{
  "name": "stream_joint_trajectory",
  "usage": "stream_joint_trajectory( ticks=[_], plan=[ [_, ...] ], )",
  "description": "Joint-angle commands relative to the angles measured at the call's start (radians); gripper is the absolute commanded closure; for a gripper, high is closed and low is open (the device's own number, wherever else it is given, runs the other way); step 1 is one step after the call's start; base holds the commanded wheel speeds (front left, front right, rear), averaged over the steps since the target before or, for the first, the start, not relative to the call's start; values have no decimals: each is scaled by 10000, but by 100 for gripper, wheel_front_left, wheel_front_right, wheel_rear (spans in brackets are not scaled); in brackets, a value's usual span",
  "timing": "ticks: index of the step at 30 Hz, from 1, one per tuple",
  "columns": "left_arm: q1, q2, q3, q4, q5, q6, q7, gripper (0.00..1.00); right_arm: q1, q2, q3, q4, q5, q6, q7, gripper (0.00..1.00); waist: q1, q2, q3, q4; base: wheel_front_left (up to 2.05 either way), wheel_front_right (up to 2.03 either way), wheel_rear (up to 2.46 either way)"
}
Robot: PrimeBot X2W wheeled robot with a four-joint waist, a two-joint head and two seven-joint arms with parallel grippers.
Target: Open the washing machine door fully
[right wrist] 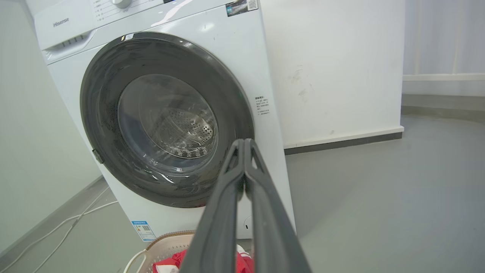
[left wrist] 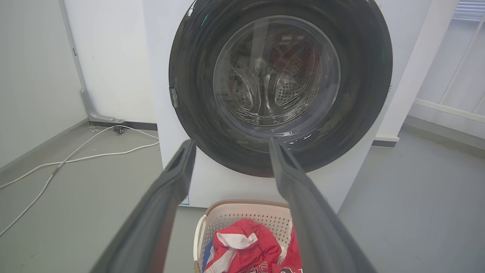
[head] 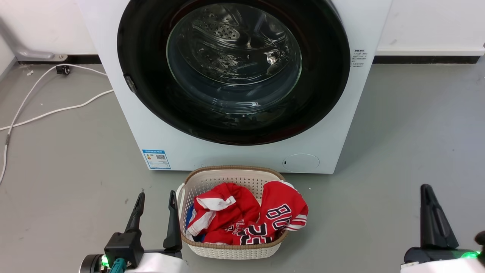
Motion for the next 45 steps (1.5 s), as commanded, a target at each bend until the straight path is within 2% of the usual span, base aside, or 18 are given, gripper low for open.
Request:
stream_joint_trajectory(
  ticks=[1, 6, 13, 19, 22, 26, 29, 32, 41, 45],
  plan=[
    [47, 9, 6, 22, -35, 24, -28, 0, -32, 13, 22, 27, 422, -1, -20, 100, 0, -1, -5, -3, 0, 0, 0],
    [69, 9, -5, 41, -69, 17, -28, 0, -182, -1, 427, 190, 3678, -3, -20, 100, 0, -1, -29, -7, 0, 0, 0],
    [83, 9, -15, 77, -96, 33, -28, 0, -241, 13, 660, 611, 9129, -1, -19, 100, 0, -1, -74, 19, 0, 0, 0],
    [120, 9, 14, 70, -163, 27, -28, 0, -106, -11, 1326, 329, 12206, -1, 157, 100, 0, -1, -66, -15, 0, 0, 0],
    [117, 7, 27, 44, -165, 12, -28, 0, 78, -3, 1126, -128, 13607, -1, 804, 100, 0, -1, -52, -41, 0, 0, 0],
    [136, 7, 51, 12, -153, 5, -28, 0, 358, 4, 651, -492, 15158, -1, 2197, 100, 0, -1, -32, -75, 0, 0, 0],
    [128, 7, 63, 11, -139, -11, -28, 0, 518, 3, 212, -539, 15588, -1, 2882, 100, 0, -1, -17, -77, 0, 0, 0],
    [101, 7, 80, 2, -90, -2, -28, 0, 570, 6, -12, -441, 15552, -1, 3190, 100, 0, -1, 0, -74, 0, 0, 0],
    [25, 7, 92, -49, 28, 57, -28, 0, 323, 6, -21, -221, 15539, -1, 3458, 100, 0, -1, 102, -58, 0, 0, 0],
    [-10, 7, 111, -88, 125, 106, -28, 0, -96, 3, -377, 81, 15688, -1, 3704, 100, 0, -1, 217, -94, 0, 0, 0]
  ],
)
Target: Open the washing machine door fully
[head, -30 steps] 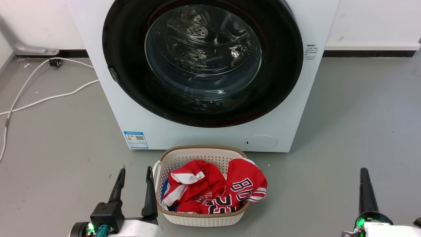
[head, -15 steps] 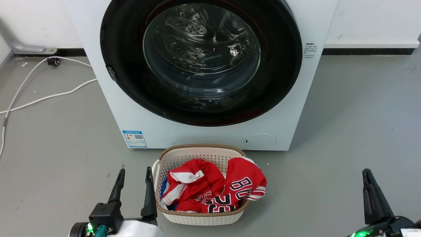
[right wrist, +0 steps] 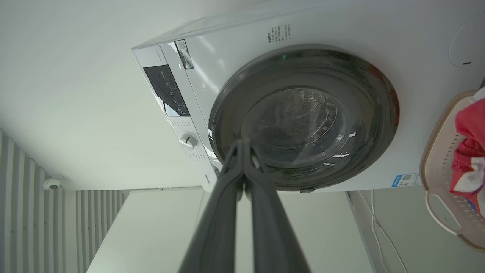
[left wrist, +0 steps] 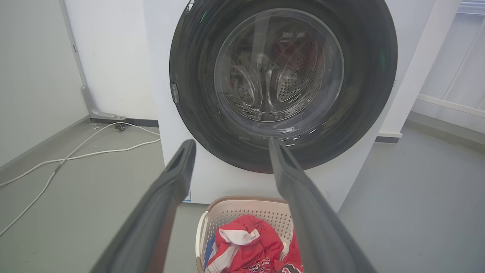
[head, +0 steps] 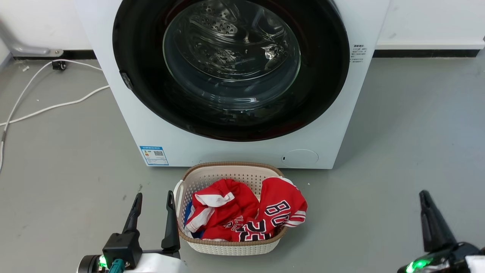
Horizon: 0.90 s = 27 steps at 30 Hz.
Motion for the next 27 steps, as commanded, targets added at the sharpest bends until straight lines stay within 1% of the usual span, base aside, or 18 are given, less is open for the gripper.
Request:
stream_joint_trajectory(
  ticks=[1, 3, 4, 7, 12, 21, 27],
  plan=[
    [-85, 5, 42, -56, 68, 56, -28, 0, -380, -10, -240, 108, -32, 1, 140, 100, 0, -1, 76, -22, 0, 0, 0],
    [-168, 5, 54, -100, 118, 62, -28, 0, -827, -71, -618, 311, -130, 1, 385, 100, 0, -1, 225, -33, 0, 0, 0],
    [-168, 5, 54, -100, 118, 62, -28, 0, -827, -71, -618, 311, -130, 1, 385, 100, 0, -1, 225, -33, 0, 0, 0],
    [-358, 5, 59, -181, 150, 37, -28, 0, -1728, -303, -1210, 786, -221, 1, 661, 100, 0, -1, 549, -19, 0, 0, 0],
    [-780, 7, 63, -299, 251, -17, -28, 0, -3527, -909, -1847, 1817, -507, 1, 896, 100, 0, -1, 1233, 60, 0, 0, 0],
    [-1768, 5, 125, -621, 547, -162, -28, 0, -6693, -2068, -2157, 3344, -949, 1, 1317, 100, 0, -1, 2759, 315, 0, 0, 0],
    [-2518, 5, 186, -920, 725, -227, -26, 0, -8859, -2867, -1955, 4446, -927, 2, 1792, 100, 0, -1, 4009, 387, 0, 0, 0]
  ],
)
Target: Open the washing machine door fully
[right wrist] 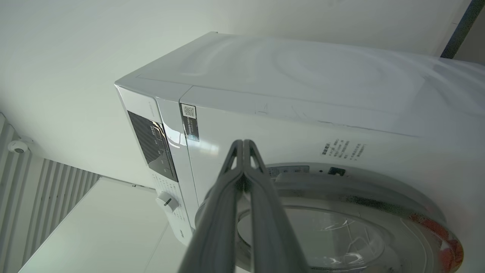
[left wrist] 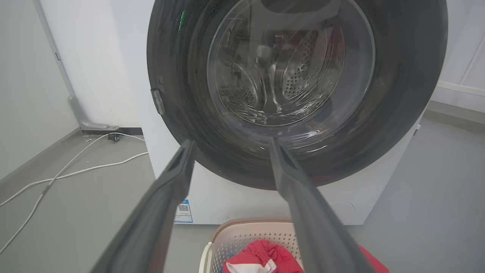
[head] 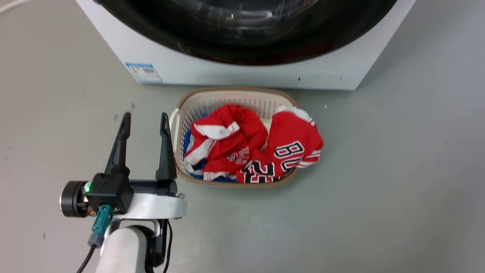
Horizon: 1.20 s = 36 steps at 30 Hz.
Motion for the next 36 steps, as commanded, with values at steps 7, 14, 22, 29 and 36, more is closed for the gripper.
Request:
stream_joint_trajectory(
  ticks=[7, 14, 22, 29, 36],
  plan=[
    [-650, 2, 8, -258, 154, -124, -28, 0, -2124, -568, 649, 876, -307, 3, 444, 100, -1, 0, 1494, 125, 0, 0, 0],
    [-1015, 3, 1, -341, 77, -98, -28, 0, -3595, -891, 1684, 1464, -856, 4, 1182, 100, -1, 0, 2096, 289, 0, 0, 0],
    [-1245, 2, -77, -419, -58, -55, -28, 0, -4602, -916, 2556, 1468, -1077, 4, 2199, 100, -1, 0, 2561, 508, 0, 0, 0],
    [-1327, 0, -135, -453, -173, 6, -28, 0, -5037, -993, 3156, 1604, -1522, 4, 2542, 100, -1, 0, 2805, 612, 0, 0, 0],
    [-1481, 2, -227, -446, -275, 34, -28, 0, -5264, -986, 3702, 1861, -2004, 3, 2824, 100, -1, 0, 2999, 735, 0, 0, 0]
  ],
)
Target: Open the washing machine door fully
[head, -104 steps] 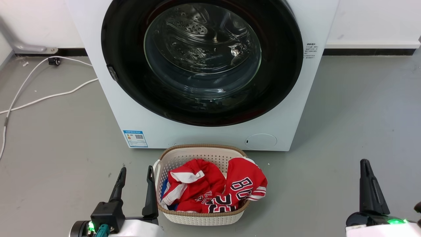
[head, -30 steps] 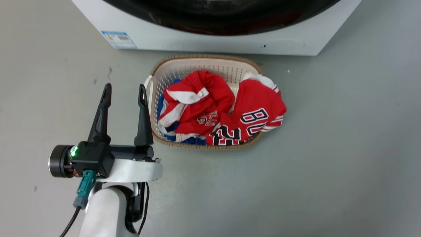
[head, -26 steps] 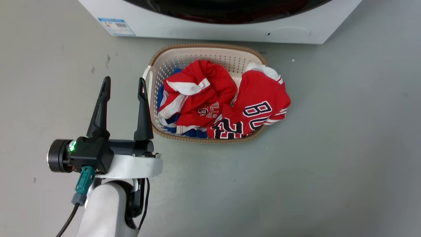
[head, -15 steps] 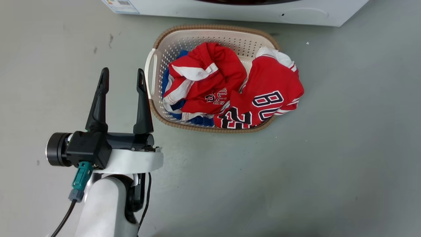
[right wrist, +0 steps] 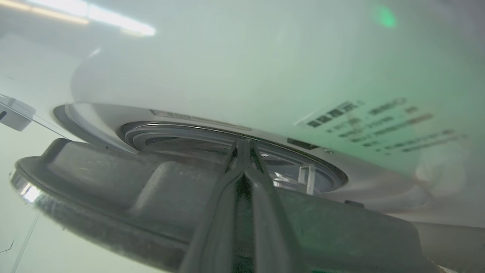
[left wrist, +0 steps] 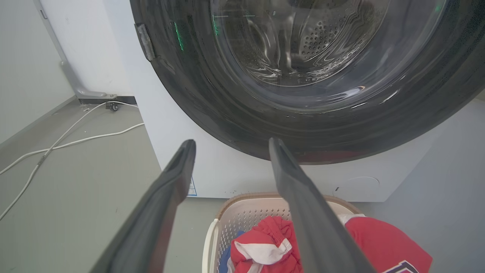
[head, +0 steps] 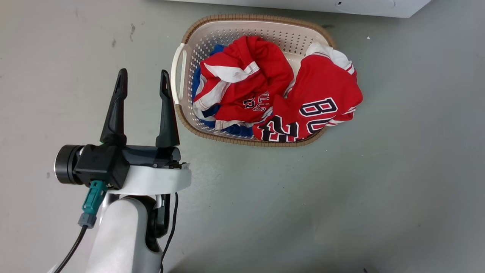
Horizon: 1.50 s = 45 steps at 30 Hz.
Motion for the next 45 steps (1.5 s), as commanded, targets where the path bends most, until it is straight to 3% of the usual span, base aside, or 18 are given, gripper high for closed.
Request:
stream_joint_trajectory(
  ticks=[1, 15, 45],
  plan=[
    [-129, 2, -11, -17, -56, 25, -28, 0, -41, 159, 185, 44, -36, 1, 165, 100, -1, 0, 19, 14, 0, 0, 0],
    [146, 3, 206, 140, -3, -18, -28, 0, 1430, 332, 647, -754, 83, 2, 991, 100, -1, 0, -646, -305, 0, 0, 0],
    [1384, 2, 229, 483, -133, 46, -28, 0, 7367, 1331, 1960, -5134, 783, 12, 1924, 100, -1, 0, -3026, -400, 0, 0, 0]
  ],
)
